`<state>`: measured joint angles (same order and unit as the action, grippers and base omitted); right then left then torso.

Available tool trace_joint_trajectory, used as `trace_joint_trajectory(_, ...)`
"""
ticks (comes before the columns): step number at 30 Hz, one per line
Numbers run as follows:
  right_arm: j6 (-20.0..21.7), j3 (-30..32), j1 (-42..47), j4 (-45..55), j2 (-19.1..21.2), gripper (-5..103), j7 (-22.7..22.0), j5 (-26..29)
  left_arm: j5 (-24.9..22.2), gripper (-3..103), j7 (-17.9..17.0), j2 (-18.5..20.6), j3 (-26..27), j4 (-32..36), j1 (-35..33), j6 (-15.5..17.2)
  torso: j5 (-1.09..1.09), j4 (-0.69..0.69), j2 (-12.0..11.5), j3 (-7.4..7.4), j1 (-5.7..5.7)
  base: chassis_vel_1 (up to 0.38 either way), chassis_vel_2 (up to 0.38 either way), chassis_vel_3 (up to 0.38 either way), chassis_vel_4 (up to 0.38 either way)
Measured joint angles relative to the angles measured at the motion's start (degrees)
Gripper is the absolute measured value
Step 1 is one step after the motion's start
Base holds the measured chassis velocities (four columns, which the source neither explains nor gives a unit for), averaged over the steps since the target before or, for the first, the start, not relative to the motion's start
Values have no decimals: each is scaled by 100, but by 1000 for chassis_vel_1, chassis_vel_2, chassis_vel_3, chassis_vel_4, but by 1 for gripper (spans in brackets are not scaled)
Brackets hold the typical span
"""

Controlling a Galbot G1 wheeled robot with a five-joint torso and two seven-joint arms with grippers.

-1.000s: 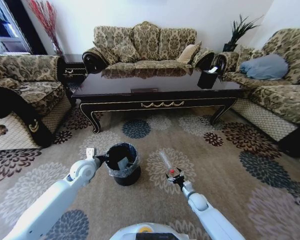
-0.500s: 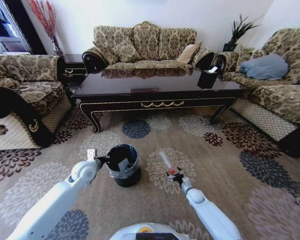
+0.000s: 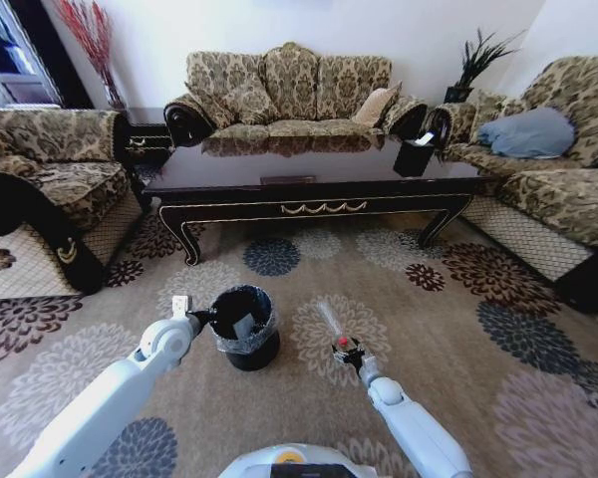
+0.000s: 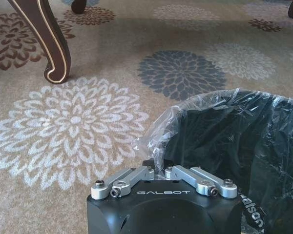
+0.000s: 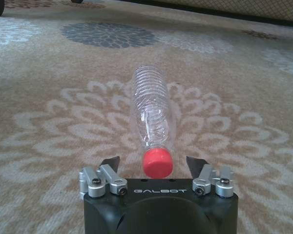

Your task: Move to the front of the table and pick up the trash from the floor, then place it into the trash bin.

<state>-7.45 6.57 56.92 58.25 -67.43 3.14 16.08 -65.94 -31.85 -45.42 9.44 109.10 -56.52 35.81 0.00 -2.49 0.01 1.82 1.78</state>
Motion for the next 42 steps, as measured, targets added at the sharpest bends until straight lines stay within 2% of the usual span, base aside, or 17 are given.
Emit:
trace_joint_trajectory(3,15,-32,-41,-5,34,63,-11,72,-16,3,6,-7,3,2,-1,-1,-1,0,0,0,0,0,0,0,0)
trace_joint_trajectory(4,15,-32,-41,-5,34,63,-11,72,-16,3,6,-7,3,2,-1,-1,-1,0,0,0,0,0,0,0,0)
trace_joint_trajectory(6,22,-52,-56,-22,45,51,-16,87,-31,3,7,-11,2,5,10,-1,0,-1,0,0,0,0,0,0,0)
trace_joint_trajectory(9,26,-60,-63,-29,49,46,-22,91,-32,3,4,-12,2,5,17,-2,0,-1,0,0,0,0,0,0,0)
trace_joint_trajectory(11,26,-62,-64,-55,48,36,-36,87,-33,3,-7,-13,1,16,18,-4,0,0,0,0,0,0,0,0,0)
trace_joint_trajectory(12,26,-61,-65,-62,48,33,-39,81,-33,3,-12,-13,1,27,10,-4,0,0,0,0,0,0,0,0,0)
trace_joint_trajectory(15,24,-49,-54,-58,53,33,-39,59,-35,3,-15,-11,1,46,-6,-4,0,0,0,0,0,0,0,0,0)
trace_joint_trajectory(18,23,-29,-8,26,89,36,-39,61,-32,3,-40,-20,1,62,-14,-5,0,0,0,0,0,0,0,0,0)
trace_joint_trajectory(24,24,53,105,224,163,29,-62,81,-33,3,-79,-58,-20,95,-16,-5,0,-1,0,0,0,0,0,0,0)
trace_joint_trajectory(32,50,289,373,722,361,29,-136,210,-16,3,-110,-97,-41,111,-21,-5,1,0,0,0,0,0,0,0,0)
trace_joint_trajectory(36,105,622,723,1388,624,29,-162,416,21,3,-150,-141,-100,111,-7,-2,1,0,0,0,0,0,0,0,0)
trace_joint_trajectory(42,52,1122,1396,2251,920,29,-113,354,58,3,-308,-297,-271,89,140,36,-1,-1,0,0,0,0,0,0,0)
